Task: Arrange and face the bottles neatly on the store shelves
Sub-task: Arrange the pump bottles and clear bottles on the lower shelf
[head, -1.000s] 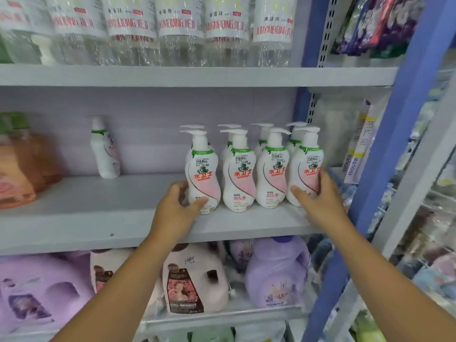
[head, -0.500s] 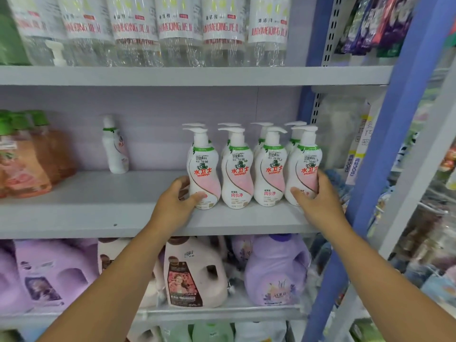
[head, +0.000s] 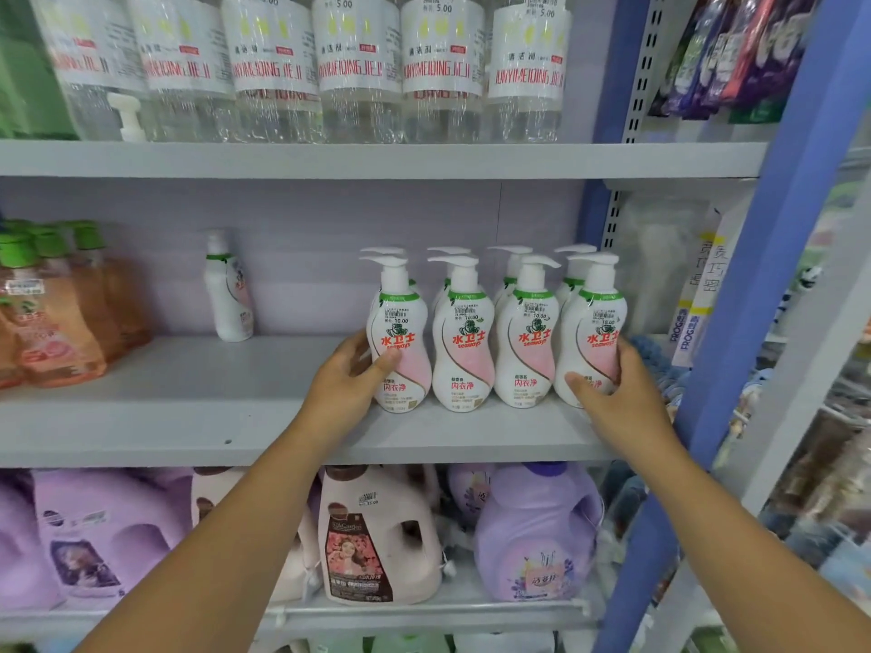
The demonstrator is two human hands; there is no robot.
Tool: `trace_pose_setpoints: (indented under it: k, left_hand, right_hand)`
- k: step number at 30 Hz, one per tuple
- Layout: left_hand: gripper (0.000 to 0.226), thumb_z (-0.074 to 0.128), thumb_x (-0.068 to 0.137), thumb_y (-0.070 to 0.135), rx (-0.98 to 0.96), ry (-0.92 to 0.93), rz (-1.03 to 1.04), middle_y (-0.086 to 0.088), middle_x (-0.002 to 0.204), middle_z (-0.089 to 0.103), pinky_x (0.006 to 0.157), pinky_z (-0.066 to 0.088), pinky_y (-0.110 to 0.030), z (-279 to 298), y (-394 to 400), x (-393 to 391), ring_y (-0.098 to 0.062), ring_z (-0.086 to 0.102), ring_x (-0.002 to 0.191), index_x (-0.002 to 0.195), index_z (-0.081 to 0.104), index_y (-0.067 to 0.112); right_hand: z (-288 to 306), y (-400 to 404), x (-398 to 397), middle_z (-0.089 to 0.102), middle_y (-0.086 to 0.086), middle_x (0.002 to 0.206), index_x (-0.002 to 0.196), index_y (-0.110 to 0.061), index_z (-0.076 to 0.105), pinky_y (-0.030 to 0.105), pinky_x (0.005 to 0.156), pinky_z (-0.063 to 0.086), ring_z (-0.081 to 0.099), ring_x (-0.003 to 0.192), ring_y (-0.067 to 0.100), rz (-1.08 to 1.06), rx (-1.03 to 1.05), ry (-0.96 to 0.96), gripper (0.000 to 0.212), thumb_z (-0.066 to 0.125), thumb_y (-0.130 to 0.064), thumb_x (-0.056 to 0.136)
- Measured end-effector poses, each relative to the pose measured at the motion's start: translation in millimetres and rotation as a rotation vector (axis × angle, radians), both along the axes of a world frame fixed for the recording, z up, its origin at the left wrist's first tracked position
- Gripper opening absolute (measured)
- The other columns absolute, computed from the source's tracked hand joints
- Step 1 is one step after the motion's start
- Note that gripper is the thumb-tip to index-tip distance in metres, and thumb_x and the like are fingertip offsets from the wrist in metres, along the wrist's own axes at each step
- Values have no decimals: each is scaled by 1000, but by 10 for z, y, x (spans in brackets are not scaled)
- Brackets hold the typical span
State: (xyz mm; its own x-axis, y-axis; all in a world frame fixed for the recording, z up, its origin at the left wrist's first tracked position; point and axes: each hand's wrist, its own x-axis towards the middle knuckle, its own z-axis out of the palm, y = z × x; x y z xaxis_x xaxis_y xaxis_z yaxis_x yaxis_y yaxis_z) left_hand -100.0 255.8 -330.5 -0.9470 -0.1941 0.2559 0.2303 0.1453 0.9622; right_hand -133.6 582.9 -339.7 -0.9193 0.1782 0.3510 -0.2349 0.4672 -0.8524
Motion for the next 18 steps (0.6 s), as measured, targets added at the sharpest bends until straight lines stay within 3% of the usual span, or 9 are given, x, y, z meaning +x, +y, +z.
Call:
trace_pose_setpoints:
  k: [3, 8, 10, 12, 13, 15, 16, 18]
  left_hand:
    - [32, 73, 90, 41, 29, -21, -33, 15, 129, 68, 103, 54, -41, -10, -51, -37, -11, 64, 123, 119, 60, 42]
    - [74, 66, 78, 62, 11, -20, -88, 12, 138, 63, 84, 58, -24, 29, -153, -74, -7, 66, 119, 144, 50, 32]
    - [81, 58, 80, 70, -30, -37, -98, 13, 143, 59, 93, 54, -23, 45, -206, -59, -2, 63, 121, 149, 45, 32]
    - [90, 50, 75, 89, -124, -64, -41, 16, 148, 53, 112, 43, -33, 39, -335, -41, -3, 53, 133, 150, 45, 37]
    - [88, 47, 75, 92, -128, -76, 0, 17, 147, 54, 117, 39, -36, 50, -428, -37, -4, 51, 135, 146, 48, 40]
    - [61, 57, 86, 73, -88, -63, 106, 13, 136, 62, 113, 42, -34, 79, -680, -42, -6, 58, 127, 136, 56, 39]
    - [45, 62, 92, 57, -62, -61, 188, 9, 129, 66, 108, 46, -31, 107, -900, -39, -9, 61, 121, 131, 59, 36]
    - [28, 67, 96, 39, -69, -97, 325, 0, 118, 69, 97, 50, -30, 176, -1173, -101, -18, 66, 110, 123, 64, 30]
  right_hand:
    - [6, -2, 10, 57, -13, 126, 143, -28, 47, 33, 100, 44, 54, 115, 10, -1, -13, -7, 63, 77, -24, 88]
    - [56, -26, 54, 57, -13, 130, 143, -32, 45, 41, 106, 46, 56, 124, 17, -4, -14, -43, 66, 79, -29, 86]
    - [69, -59, 167, 56, -13, 129, 140, -32, 47, 45, 109, 45, 55, 125, 17, -38, -23, -5, 62, 78, -27, 87]
    - [48, -195, 405, 56, -3, 132, 138, -24, 52, 48, 110, 44, 53, 125, 19, -164, -36, 196, 52, 74, -22, 90]
    - [36, -351, 559, 55, 2, 130, 133, -16, 56, 43, 109, 44, 53, 123, 20, -212, -49, 358, 44, 70, -17, 91]
    - [46, -847, 876, 55, 3, 120, 119, -5, 60, 31, 101, 44, 55, 114, 17, -141, -58, 595, 33, 66, -11, 88]
    - [46, -1225, 958, 57, -1, 116, 115, -6, 60, 28, 97, 45, 58, 109, 16, -2, -101, 610, 29, 65, -9, 87]
    - [40, -1799, 1008, 61, -10, 114, 115, -17, 61, 26, 92, 49, 63, 107, 14, 279, -136, 453, 27, 65, -13, 89]
